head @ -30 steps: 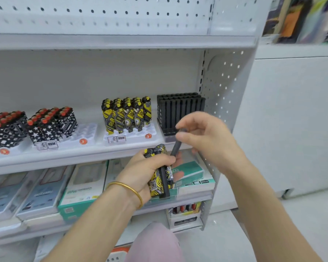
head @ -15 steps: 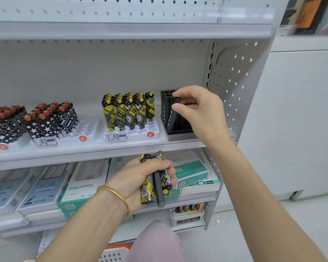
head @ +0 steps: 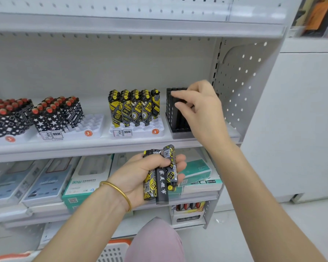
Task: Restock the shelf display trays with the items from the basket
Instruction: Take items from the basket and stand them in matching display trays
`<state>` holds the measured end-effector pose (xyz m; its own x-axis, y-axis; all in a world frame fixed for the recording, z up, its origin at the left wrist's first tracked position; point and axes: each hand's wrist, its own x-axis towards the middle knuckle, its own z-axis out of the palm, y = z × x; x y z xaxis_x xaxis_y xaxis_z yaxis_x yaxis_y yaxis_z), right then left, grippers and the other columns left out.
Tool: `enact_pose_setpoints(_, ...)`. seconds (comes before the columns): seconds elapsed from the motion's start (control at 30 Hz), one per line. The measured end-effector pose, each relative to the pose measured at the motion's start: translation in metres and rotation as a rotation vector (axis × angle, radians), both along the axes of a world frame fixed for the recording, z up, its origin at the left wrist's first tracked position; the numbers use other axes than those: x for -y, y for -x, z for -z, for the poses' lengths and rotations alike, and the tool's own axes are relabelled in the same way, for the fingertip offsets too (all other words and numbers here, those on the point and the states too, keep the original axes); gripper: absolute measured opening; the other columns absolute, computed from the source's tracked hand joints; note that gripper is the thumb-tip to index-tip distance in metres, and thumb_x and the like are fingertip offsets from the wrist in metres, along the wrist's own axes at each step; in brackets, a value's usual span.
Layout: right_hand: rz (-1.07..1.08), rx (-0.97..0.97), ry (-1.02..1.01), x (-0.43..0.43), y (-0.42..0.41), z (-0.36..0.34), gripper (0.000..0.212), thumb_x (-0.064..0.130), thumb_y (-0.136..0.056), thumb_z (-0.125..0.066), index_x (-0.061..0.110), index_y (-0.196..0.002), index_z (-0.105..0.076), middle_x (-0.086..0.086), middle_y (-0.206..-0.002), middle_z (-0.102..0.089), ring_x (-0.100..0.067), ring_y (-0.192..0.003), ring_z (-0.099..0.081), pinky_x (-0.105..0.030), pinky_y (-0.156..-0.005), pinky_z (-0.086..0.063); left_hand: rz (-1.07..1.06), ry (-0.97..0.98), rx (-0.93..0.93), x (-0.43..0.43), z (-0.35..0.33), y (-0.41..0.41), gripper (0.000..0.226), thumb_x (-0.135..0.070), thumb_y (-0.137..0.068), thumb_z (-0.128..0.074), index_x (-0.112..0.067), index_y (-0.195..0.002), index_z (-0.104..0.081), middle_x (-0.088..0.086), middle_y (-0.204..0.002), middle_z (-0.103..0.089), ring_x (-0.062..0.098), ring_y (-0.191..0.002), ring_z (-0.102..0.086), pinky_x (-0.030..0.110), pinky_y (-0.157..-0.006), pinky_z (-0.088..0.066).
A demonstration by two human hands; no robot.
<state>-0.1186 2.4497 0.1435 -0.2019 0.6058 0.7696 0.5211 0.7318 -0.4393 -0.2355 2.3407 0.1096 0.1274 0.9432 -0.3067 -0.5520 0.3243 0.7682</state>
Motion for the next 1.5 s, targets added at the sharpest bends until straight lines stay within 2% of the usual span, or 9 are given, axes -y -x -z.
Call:
enact_pose_setpoints(0.13,-0.078,-0.124,0.001,0.022,-0.008,0.005,0.030,-0.002,-0.081,-0.058,0.014,-0.105,-0.068,0.003,-0.095,-0.050,-0.016,-0.075,-0.056,-0.037,-0.071,-0.052,-0.023,-0.018,0.022,0.002,0.002,0.002,0.022,0.007,-0.089,-0.044,0.011,-0.105,-0.058,0.018,-0.092,-0.072,0.022,-0.070,-0.071,0.038,-0.061,-0.059)
enact_pose_setpoints(0.37,-0.353,0.042,0.592,0.087,-0.020,0.017,0.016,0.023,-0.078,-0.073,0.017,-0.069,-0.062,-0.005,-0.064,-0.062,-0.014,-0.053,-0.060,-0.031,-0.052,-0.048,-0.160,-0.036,0.063,0.001,0.006,0.003,0.015,0.003,-0.088,-0.045,0.005,-0.091,-0.059,0.019,-0.078,-0.065,0.024,-0.058,-0.066,0.032,-0.052,-0.057)
enact_pose_setpoints(0.5,-0.266,0.242,0.644,0.100,-0.015,0.027,0.027,0.030,-0.074,-0.076,0.012,-0.075,-0.055,-0.009,-0.061,-0.064,-0.007,-0.050,-0.061,-0.034,-0.059,-0.053,-0.272,-0.037,0.041,0.001,0.011,-0.002,0.015,-0.001,-0.088,-0.048,-0.002,-0.088,-0.062,0.014,-0.073,-0.064,0.024,-0.056,-0.062,0.029,-0.048,-0.054)
enact_pose_setpoints(0.63,-0.328,0.026,0.843,0.104,-0.015,0.027,0.022,0.006,-0.075,-0.075,0.006,-0.082,-0.053,-0.016,-0.062,-0.064,-0.026,-0.054,-0.066,-0.040,-0.057,-0.058,-0.384,-0.095,0.046,0.004,0.013,-0.008,0.011,-0.009,-0.090,-0.055,-0.003,-0.082,-0.060,0.009,-0.066,-0.064,0.018,-0.056,-0.062,0.026,-0.051,-0.053)
enact_pose_setpoints(0.83,-0.396,-0.034,1.002,0.096,-0.028,0.028,0.025,0.000,-0.075,-0.073,0.010,-0.091,-0.057,-0.004,-0.061,-0.062,-0.012,-0.049,-0.056,-0.021,-0.045,-0.043,-0.434,-0.088,0.036,0.007,0.012,-0.012,0.030,-0.030,-0.091,-0.054,-0.002,-0.083,-0.057,0.011,-0.075,-0.063,0.019,-0.067,-0.064,0.030,-0.055,-0.057)
enact_pose_setpoints(1.03,-0.419,-0.100,0.995,0.086,-0.043,0.027,0.013,0.002,-0.085,-0.062,0.013,-0.080,-0.065,-0.002,-0.070,-0.063,-0.009,-0.059,-0.055,-0.019,-0.051,-0.046,-0.371,-0.125,-0.003,0.010,0.010,-0.008,0.017,-0.016,-0.090,-0.057,-0.001,-0.083,-0.057,0.011,-0.072,-0.059,0.016,-0.060,-0.061,0.029,-0.058,-0.057)
enact_pose_setpoints(1.2,-0.412,-0.075,0.920,0.083,-0.039,0.030,0.007,0.003,-0.085,-0.063,0.011,-0.085,-0.063,-0.010,-0.079,-0.063,-0.010,-0.067,-0.061,-0.026,-0.061,-0.053,-0.352,-0.198,-0.190,0.008,0.012,-0.012,0.022,0.001,-0.084,-0.061,0.004,-0.106,-0.057,0.009,-0.066,-0.062,0.015,-0.053,-0.059,0.027,-0.056,-0.055)
enact_pose_setpoints(1.37,-0.450,-0.075,0.787,0.079,-0.037,0.029,0.059,-0.001,-0.085,-0.062,0.032,-0.131,-0.045,-0.023,-0.095,-0.061,-0.034,-0.078,-0.060,-0.027,-0.061,-0.049,-0.319,-0.231,-0.193,0.005,0.005,-0.011,0.014,0.005,-0.083,-0.061,0.002,-0.097,-0.059,0.008,-0.060,-0.059,0.015,-0.051,-0.056,0.023,-0.050,-0.052)
enact_pose_setpoints(1.5,-0.463,-0.061,0.732,0.078,-0.034,0.025,0.060,0.003,-0.083,-0.065,0.039,-0.127,-0.046,-0.006,-0.090,-0.065,-0.018,-0.074,-0.061,-0.027,-0.057,-0.048,-0.314,-0.256,-0.259,0.001,0.000,-0.013,0.010,0.003,-0.081,-0.065,-0.003,-0.087,-0.061,0.008,-0.061,-0.062,0.020,-0.057,-0.058,0.029,-0.057,-0.054)
